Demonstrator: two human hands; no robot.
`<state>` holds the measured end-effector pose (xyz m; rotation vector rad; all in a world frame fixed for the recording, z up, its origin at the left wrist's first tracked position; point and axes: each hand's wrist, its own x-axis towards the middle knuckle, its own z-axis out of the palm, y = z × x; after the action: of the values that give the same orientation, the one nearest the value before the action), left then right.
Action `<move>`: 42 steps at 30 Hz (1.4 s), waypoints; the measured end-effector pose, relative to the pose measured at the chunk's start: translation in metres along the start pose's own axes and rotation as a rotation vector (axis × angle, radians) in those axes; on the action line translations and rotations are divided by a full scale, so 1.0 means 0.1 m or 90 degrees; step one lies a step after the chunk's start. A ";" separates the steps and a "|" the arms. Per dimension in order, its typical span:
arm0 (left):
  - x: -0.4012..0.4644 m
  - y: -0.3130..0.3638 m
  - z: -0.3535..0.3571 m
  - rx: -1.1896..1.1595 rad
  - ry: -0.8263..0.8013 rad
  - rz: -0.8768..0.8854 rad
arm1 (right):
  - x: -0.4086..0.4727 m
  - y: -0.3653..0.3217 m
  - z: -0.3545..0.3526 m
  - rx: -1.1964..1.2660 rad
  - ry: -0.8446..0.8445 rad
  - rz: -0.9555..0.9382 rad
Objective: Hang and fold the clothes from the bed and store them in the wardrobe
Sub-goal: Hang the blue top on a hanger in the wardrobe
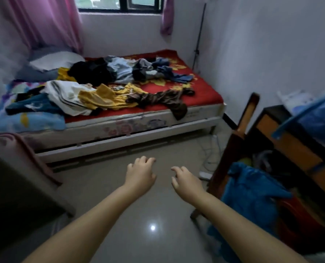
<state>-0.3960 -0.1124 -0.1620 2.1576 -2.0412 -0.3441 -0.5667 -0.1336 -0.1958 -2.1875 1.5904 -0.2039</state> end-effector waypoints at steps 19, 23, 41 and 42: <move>0.57 2.81 1.47 0.044 -0.346 0.471 | -1.60 2.63 -0.26 0.158 0.045 0.605; 0.80 3.13 1.66 0.055 -0.390 0.475 | -1.54 2.90 -0.31 0.193 0.055 0.653; 2.49 4.86 3.72 0.091 -0.509 0.266 | -0.40 6.05 -0.09 0.295 -0.075 0.677; 2.58 4.93 3.88 0.101 -0.478 0.274 | -0.34 6.24 -0.03 0.302 -0.073 0.684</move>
<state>-0.9623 -0.3816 -0.4209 1.7260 -2.9258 -1.0846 -1.1229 -0.2603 -0.4509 -0.8032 2.1225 -0.0970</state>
